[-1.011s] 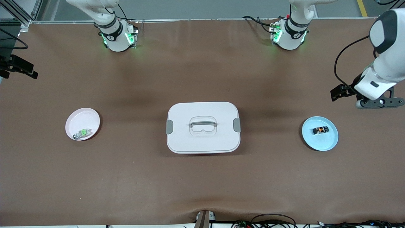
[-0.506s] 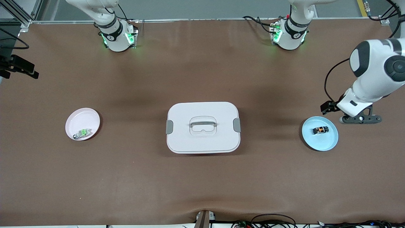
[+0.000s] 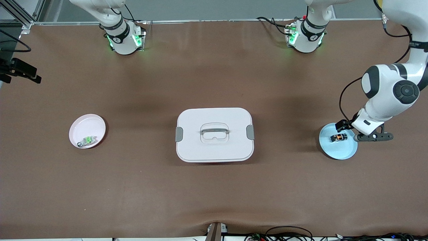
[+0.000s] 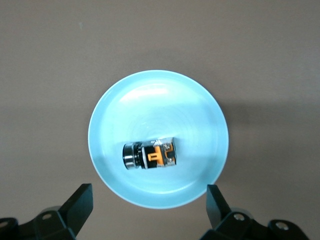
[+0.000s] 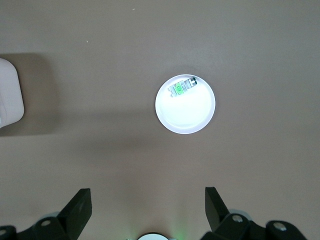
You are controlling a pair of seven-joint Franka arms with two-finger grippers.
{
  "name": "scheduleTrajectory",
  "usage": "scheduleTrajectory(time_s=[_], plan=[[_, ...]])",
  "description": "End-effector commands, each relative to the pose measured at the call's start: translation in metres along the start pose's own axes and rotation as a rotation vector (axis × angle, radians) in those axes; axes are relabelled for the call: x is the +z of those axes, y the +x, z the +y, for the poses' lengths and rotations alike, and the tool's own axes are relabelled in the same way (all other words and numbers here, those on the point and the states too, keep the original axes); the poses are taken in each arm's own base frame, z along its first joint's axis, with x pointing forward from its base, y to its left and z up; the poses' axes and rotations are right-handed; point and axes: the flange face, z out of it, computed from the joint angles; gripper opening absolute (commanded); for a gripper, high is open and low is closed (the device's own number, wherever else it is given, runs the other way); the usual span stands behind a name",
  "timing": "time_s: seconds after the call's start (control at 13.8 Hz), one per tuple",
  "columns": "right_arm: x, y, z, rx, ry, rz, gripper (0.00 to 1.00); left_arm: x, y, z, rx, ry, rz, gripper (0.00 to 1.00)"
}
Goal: Transfer orange switch to right arm and place
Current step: 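Lower the left gripper and close it on the orange switch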
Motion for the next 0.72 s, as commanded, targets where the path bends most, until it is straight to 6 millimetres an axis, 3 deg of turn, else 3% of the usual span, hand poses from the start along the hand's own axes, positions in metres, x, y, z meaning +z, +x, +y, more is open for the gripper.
scheduleTrajectory(time_s=[0.0,0.65], plan=[[0.0,0.003,-0.003,0.006,-0.004,-0.009,1.0,0.015,0.006,-0.007,0.005,0.011,0.002,1.0],[0.0,0.003,-0.007,0.0,-0.006,-0.009,1.0,0.059,0.015,-0.009,-0.008,-0.004,-0.029,1.0]])
